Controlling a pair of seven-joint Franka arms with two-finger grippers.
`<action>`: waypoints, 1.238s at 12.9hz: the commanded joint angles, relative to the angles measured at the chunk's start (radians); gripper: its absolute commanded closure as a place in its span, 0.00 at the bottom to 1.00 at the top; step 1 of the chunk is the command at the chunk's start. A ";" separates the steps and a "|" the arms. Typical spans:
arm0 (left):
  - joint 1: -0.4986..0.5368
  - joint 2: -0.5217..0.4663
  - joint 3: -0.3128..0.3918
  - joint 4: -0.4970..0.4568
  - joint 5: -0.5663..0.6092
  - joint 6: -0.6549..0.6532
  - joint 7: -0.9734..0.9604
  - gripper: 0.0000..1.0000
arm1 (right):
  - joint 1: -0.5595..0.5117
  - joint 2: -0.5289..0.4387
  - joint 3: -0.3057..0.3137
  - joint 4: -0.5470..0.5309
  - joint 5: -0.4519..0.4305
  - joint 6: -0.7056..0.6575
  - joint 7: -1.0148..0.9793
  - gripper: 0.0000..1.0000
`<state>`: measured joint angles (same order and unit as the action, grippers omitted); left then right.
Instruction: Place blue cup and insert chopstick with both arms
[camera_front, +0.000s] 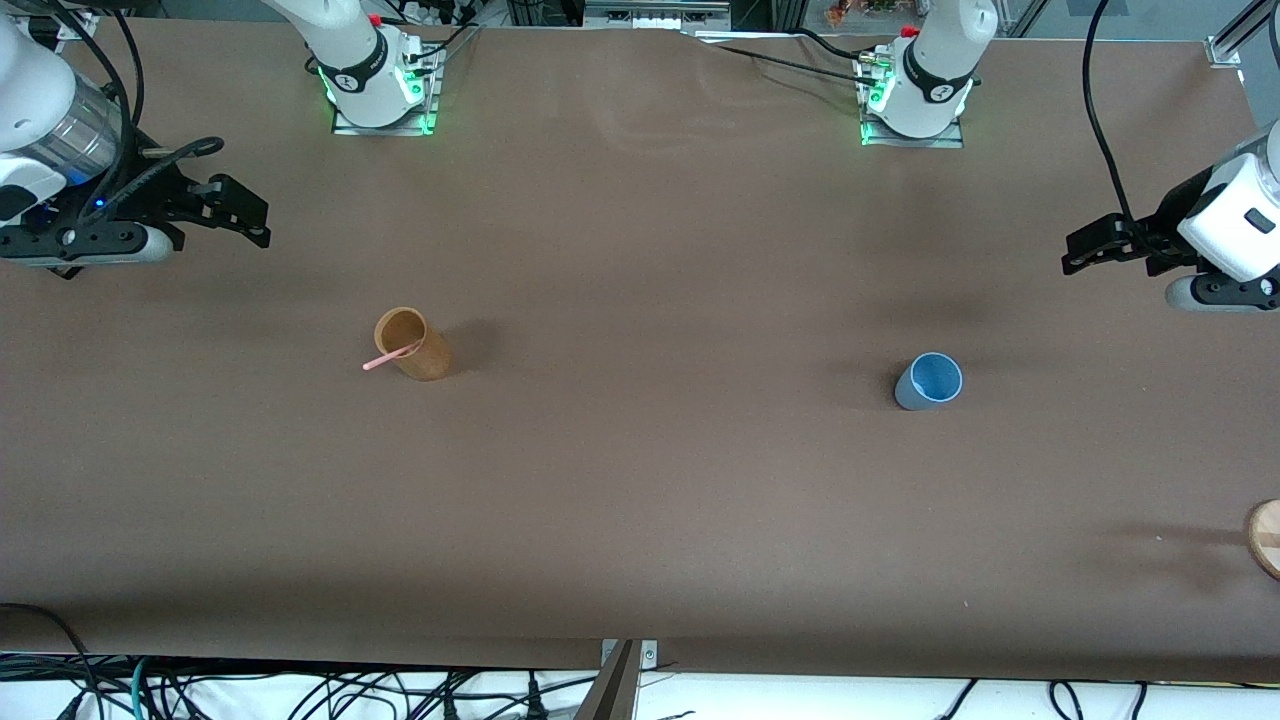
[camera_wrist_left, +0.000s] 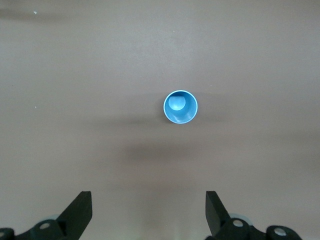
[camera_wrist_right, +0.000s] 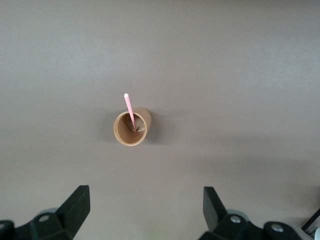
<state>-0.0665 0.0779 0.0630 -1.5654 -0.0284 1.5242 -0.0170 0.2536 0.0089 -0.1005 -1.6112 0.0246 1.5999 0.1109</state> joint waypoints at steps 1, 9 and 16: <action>-0.007 0.009 0.000 0.027 0.030 -0.018 -0.011 0.00 | -0.005 -0.001 0.004 0.017 0.014 -0.026 -0.016 0.00; -0.007 0.009 -0.002 0.025 0.030 -0.018 -0.011 0.00 | -0.008 0.003 -0.001 0.020 0.014 -0.021 -0.024 0.00; -0.006 0.009 0.000 0.024 0.030 -0.018 -0.011 0.00 | -0.008 0.006 0.001 0.016 0.015 -0.017 -0.025 0.00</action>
<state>-0.0665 0.0779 0.0630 -1.5653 -0.0284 1.5241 -0.0171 0.2530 0.0111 -0.1040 -1.6101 0.0248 1.5978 0.1031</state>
